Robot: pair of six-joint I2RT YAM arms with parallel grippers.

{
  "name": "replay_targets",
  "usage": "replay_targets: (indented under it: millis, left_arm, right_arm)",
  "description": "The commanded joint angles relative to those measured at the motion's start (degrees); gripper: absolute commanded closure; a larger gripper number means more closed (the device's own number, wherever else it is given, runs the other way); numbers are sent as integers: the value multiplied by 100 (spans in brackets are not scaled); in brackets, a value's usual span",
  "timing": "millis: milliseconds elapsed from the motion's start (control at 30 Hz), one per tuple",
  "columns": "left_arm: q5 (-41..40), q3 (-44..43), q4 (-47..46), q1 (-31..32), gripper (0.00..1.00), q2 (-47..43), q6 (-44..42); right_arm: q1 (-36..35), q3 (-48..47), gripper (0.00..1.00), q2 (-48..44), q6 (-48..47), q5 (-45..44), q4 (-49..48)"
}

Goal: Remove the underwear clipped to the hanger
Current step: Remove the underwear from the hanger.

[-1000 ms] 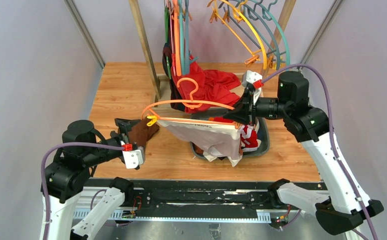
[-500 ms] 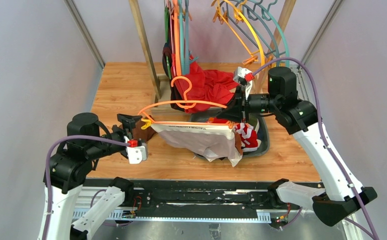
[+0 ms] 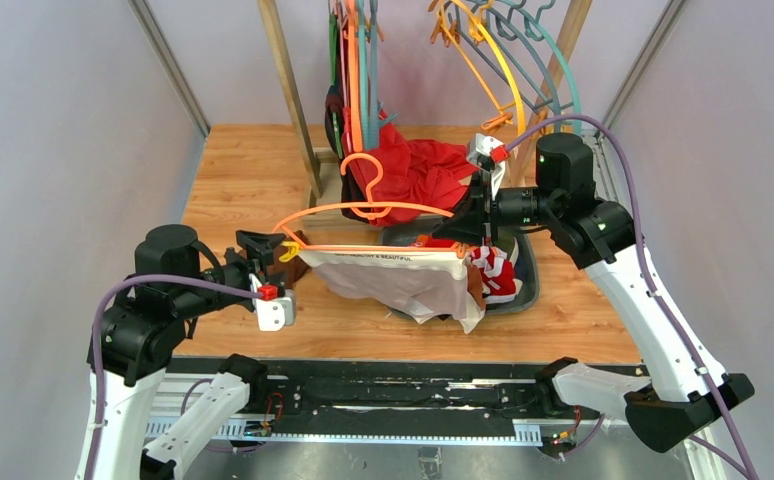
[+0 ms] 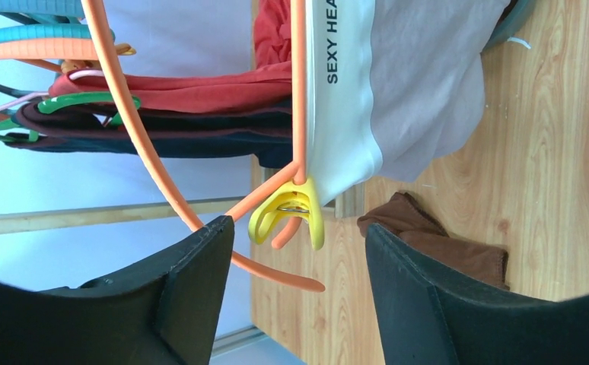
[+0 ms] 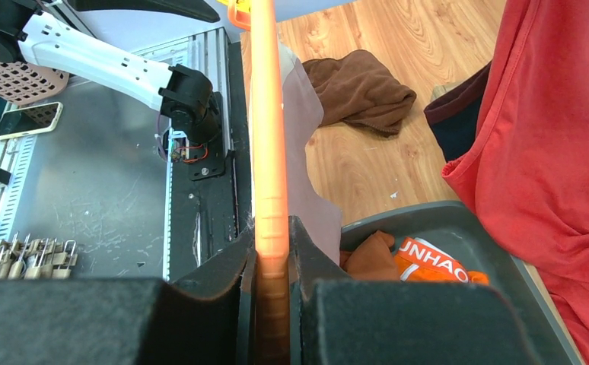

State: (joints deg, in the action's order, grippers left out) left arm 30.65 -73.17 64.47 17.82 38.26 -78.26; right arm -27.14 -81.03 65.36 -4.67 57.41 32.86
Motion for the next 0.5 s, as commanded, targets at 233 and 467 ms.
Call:
replay_targets:
  millis: [233, 467]
  left_arm:
    - [303, 35, -13, 46, 45, 122, -408]
    - [168, 211, -102, 45, 50, 134, -445]
  right_arm:
    - [-189, 120, 99, -68, 50, 245, -210]
    - [-189, 135, 99, -110, 36, 255, -202]
